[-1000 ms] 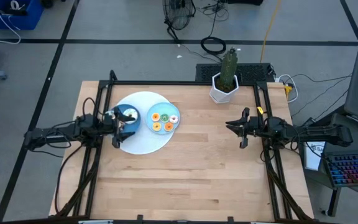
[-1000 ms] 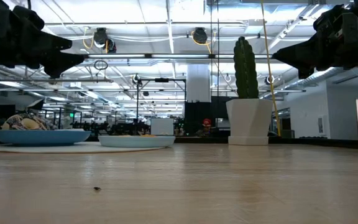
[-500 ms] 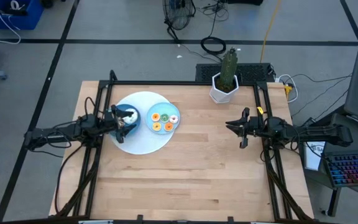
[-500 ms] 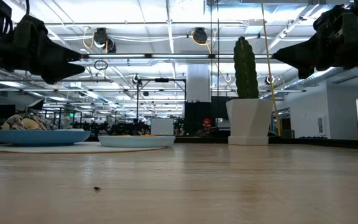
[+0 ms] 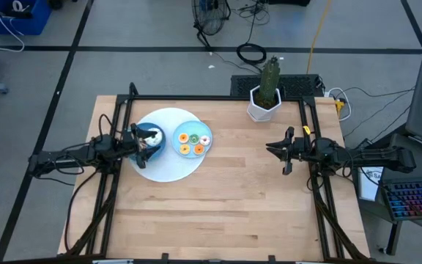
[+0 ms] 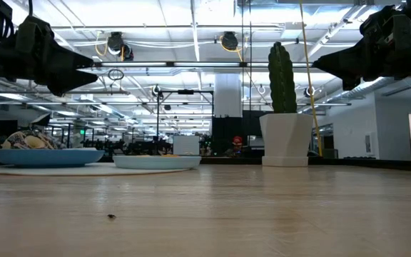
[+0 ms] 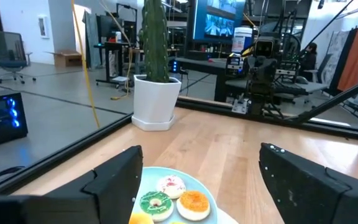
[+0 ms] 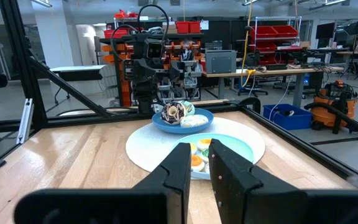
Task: Pick & Place donuts
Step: Return to Home Position
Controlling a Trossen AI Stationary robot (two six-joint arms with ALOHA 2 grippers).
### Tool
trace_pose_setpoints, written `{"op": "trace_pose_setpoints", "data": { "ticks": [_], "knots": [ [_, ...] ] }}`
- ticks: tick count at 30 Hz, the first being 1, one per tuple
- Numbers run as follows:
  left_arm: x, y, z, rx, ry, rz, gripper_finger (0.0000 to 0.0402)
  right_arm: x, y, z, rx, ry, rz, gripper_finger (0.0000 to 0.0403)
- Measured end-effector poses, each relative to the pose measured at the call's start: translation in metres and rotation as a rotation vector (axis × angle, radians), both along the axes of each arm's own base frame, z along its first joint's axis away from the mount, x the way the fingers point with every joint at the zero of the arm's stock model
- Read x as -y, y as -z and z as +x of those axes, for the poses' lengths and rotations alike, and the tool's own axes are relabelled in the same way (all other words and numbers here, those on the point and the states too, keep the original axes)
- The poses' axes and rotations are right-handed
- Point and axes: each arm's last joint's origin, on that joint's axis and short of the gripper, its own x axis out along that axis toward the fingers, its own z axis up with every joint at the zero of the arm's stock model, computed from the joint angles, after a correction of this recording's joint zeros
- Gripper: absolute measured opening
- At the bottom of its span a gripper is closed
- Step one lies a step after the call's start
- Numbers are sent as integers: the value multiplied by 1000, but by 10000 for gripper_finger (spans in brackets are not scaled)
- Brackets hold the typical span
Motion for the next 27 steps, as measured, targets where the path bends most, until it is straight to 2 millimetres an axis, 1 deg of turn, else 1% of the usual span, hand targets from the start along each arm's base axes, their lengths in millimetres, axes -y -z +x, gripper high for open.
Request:
{"op": "trace_pose_setpoints", "data": {
  "ticks": [5,13,22,27],
  "knots": [
    [0,0,0,0,0,0,323,0,0,0,0,0,0,45],
    [0,0,0,1,0,0,311,0,0,0,0,0,0,45],
    [0,0,0,2,0,0,319,0,0,0,0,0,0,45],
    [0,0,0,2,0,0,314,0,0,0,0,0,0,45]
  ]
}}
